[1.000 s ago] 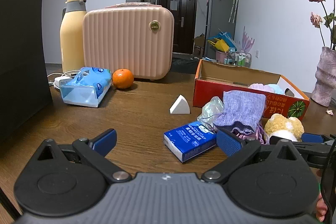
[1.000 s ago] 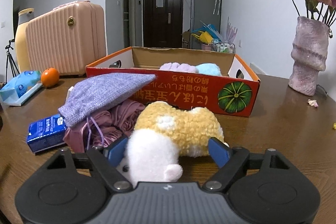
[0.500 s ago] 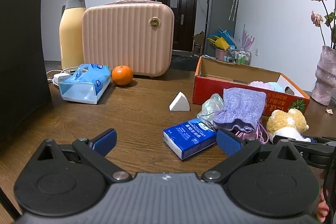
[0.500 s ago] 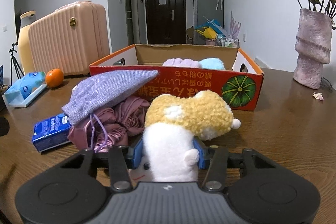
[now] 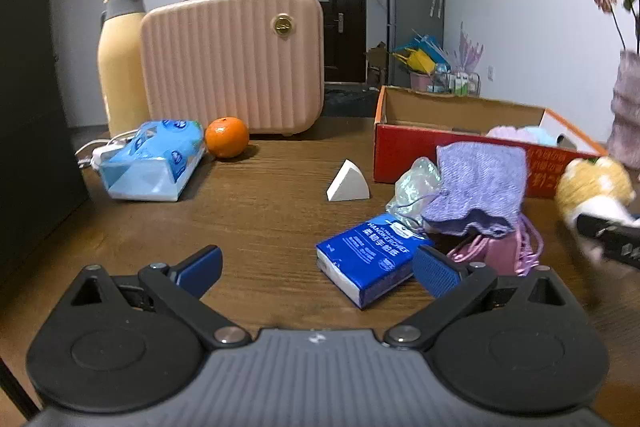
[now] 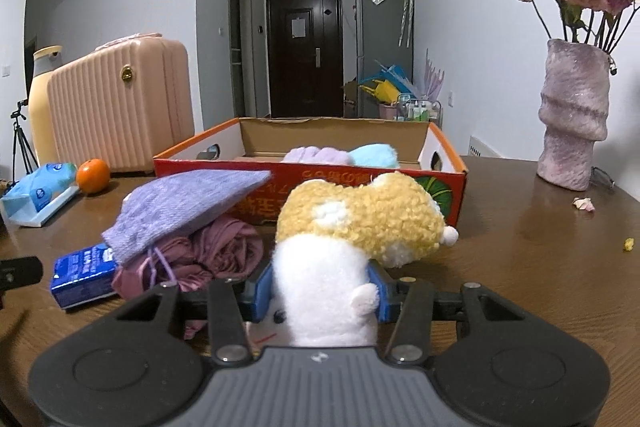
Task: Organize soft objects
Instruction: 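Grasp the blue handkerchief tissue pack with the left gripper while the right holds the plush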
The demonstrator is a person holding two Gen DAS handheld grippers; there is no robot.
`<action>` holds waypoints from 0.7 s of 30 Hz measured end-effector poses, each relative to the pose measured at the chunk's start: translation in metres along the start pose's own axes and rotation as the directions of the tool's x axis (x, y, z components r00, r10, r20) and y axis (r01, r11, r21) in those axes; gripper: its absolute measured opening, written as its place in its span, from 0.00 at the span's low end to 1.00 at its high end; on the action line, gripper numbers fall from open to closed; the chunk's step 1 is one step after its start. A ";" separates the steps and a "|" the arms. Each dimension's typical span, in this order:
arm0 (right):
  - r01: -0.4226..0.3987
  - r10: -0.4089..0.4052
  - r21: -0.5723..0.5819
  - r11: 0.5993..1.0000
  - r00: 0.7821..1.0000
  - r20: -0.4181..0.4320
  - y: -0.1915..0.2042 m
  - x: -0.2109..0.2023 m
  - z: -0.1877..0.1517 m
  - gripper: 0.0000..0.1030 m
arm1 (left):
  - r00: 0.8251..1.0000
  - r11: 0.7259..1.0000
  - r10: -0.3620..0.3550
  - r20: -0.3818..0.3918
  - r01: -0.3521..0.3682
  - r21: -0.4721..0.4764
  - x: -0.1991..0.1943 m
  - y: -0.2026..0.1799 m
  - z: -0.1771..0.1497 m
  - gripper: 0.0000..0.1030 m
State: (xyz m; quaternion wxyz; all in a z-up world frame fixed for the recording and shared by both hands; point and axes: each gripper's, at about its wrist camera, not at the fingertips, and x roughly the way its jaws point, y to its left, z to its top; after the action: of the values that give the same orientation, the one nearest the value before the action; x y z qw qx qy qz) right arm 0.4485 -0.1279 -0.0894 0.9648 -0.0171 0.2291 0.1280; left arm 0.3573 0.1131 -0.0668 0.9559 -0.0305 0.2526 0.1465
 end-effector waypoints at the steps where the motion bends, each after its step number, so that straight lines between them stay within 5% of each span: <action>1: 0.002 -0.002 0.002 1.000 1.000 0.001 -0.003 0.000 0.000 0.46 | 1.000 1.000 0.004 0.000 -0.004 0.014 0.004 -0.001 0.000 1.00; 21: 0.036 -0.036 0.031 0.999 0.999 0.007 -0.048 0.013 0.007 0.46 | 0.987 0.983 -0.100 -0.124 0.117 0.143 0.078 -0.019 0.010 1.00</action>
State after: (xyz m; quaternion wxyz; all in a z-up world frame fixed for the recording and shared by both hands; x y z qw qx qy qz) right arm 0.4747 -0.1711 -0.0900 0.9679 -0.0060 0.2273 0.1070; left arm 0.4324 0.1164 -0.0967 0.9458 0.0190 0.3159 0.0727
